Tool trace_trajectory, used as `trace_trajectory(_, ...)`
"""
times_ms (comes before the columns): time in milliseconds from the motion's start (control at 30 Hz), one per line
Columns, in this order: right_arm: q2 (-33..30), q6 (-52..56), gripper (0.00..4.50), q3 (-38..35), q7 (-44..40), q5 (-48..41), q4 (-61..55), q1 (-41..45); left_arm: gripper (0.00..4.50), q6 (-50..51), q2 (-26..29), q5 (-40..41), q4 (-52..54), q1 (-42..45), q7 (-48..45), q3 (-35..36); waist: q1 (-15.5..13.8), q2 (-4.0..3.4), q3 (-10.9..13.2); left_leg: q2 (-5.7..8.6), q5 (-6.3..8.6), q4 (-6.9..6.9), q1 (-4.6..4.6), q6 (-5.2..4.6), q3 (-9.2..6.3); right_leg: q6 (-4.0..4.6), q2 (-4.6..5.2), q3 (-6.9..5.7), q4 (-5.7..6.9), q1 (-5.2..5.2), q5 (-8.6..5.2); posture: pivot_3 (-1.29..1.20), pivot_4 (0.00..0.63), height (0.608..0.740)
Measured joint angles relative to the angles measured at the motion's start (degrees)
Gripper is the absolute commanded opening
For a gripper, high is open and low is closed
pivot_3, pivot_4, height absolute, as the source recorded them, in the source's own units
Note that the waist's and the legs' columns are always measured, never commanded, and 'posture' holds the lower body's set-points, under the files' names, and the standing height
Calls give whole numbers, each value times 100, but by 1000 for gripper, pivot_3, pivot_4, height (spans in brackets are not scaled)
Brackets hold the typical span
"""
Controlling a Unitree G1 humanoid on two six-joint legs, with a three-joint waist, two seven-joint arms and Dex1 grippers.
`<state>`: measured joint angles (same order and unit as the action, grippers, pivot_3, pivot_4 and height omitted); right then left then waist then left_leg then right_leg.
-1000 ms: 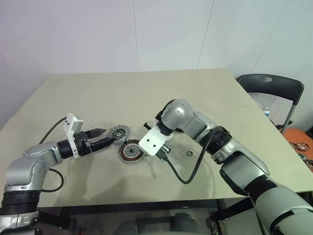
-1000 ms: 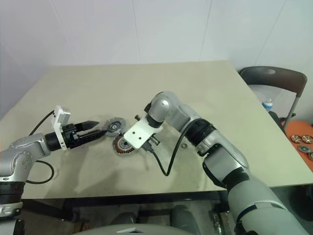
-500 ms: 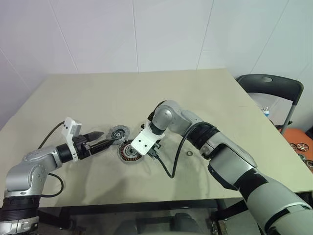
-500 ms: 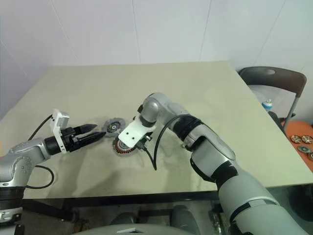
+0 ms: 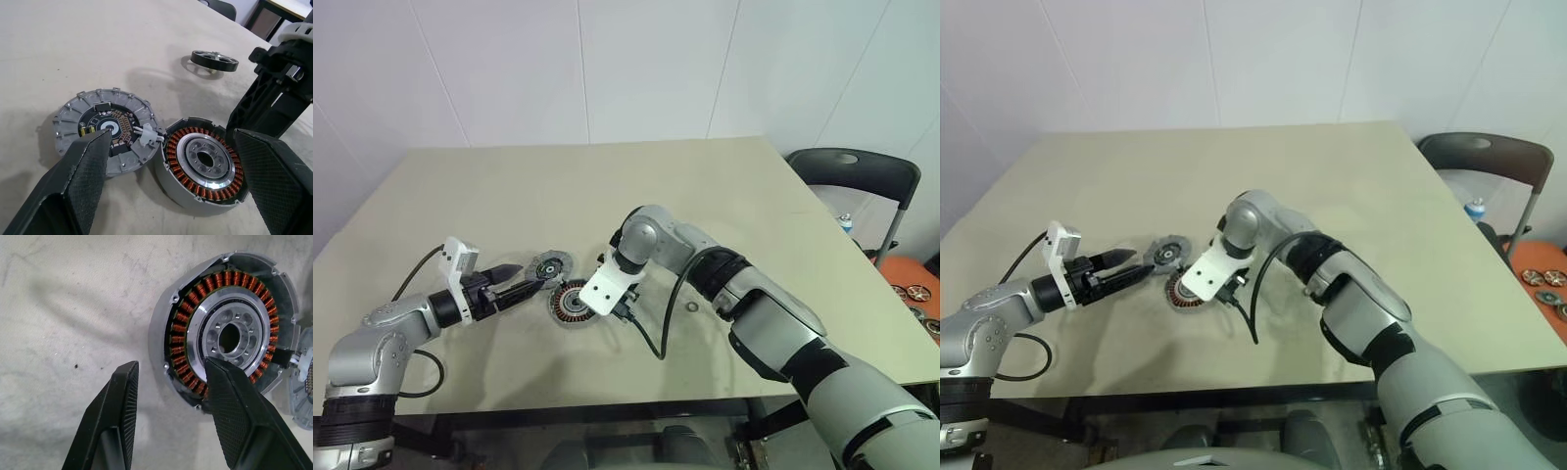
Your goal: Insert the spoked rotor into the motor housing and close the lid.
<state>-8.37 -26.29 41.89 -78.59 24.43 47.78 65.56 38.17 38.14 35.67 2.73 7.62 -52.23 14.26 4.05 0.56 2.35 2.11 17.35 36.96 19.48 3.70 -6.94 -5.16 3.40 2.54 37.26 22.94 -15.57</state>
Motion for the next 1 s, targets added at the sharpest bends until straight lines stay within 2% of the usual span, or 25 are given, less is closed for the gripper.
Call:
trace_trajectory(267, 125, -36, 2216, -2, 365, 170, 264, -19, 4256, -7, -17, -1, 10, -15, 28, -2, 3, 2, -2, 0, 0, 2, -5, 0, 1, 0, -1, 0, 1, -6, 0, 0, 0, 740)
trace_trajectory(500, 96, -110, 2216, -15, 344, 172, 305, -15, 4256, -26, -38, -2, 18, -35, 60, -4, -1, 2, -2, 0, 0, 2, -5, 0, 0, 0, -1, 0, 1, -8, 0, 0, 0, 740)
trace_trajectory(667, 59, -269, 1131, -44, 230, 123, 284, -4, 4256, -37, -66, -10, 21, -54, 72, -15, -4, 3, -2, 0, 0, 4, -9, 1, -2, 0, -1, 0, 1, -14, 0, 0, 0, 740)
trace_trajectory(767, 8, -276, 192, -64, 184, 122, 301, 2, 4256, -45, -65, -18, 17, -53, 74, -20, -3, 4, -3, 0, -1, 5, -12, 1, -3, 0, -2, -1, 1, -18, 0, 0, 0, 740)
trace_trajectory(800, 6, -275, 18, -39, 152, 134, 307, -2, 4256, -56, -65, -20, 16, -50, 74, -24, -3, 4, -3, 0, -1, 5, -11, 1, -3, 0, -3, -1, 1, -17, 0, 0, 0, 740)
trace_trajectory(1000, 35, -221, 18, -19, 174, 171, 328, -29, 4256, -116, -66, -25, 7, -12, 82, -66, 1, 2, -2, -1, -1, 0, -7, 1, -4, 0, -2, 0, 0, -9, 0, 0, 0, 740)
